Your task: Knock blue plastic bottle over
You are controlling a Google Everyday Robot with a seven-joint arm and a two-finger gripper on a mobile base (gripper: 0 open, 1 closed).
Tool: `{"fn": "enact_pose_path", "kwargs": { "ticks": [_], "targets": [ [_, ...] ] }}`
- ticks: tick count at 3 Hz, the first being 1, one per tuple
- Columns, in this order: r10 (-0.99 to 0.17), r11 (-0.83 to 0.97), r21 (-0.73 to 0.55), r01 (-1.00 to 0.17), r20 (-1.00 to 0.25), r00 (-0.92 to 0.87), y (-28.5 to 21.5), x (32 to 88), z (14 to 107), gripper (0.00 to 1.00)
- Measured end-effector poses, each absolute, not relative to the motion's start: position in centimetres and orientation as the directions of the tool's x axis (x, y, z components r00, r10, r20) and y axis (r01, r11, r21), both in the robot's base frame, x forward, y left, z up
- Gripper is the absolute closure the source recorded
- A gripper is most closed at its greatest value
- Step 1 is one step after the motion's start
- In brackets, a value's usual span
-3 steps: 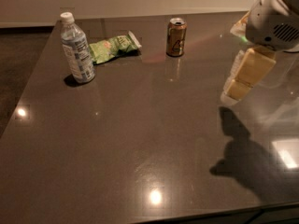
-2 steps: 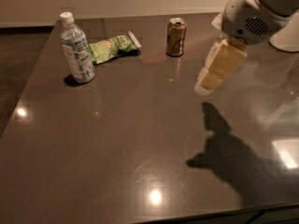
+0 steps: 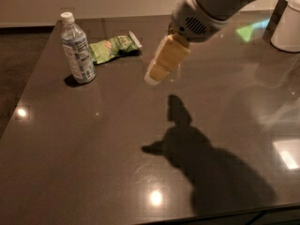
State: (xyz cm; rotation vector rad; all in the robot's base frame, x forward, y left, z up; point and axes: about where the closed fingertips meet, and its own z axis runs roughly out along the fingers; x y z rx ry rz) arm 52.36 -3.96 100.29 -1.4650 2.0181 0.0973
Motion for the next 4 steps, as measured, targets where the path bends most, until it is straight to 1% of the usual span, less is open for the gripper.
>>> {"fn": "enact_pose_path", "kwargs": {
  "ticks": [2,3,4],
  "targets": [
    [-0.764,0.448,-0.242,-0.860,-0.603,-0.228,2.8,54.8,100.0,0.00],
    [-0.736,0.486,-0.228,-0.844,-0.627,-0.254,5.3,55.9,99.4,0.00],
    [-0.701,0.545,-0.240,-0.803,-0.657,-0.279,7.1,57.2,98.9,0.00]
  ]
}}
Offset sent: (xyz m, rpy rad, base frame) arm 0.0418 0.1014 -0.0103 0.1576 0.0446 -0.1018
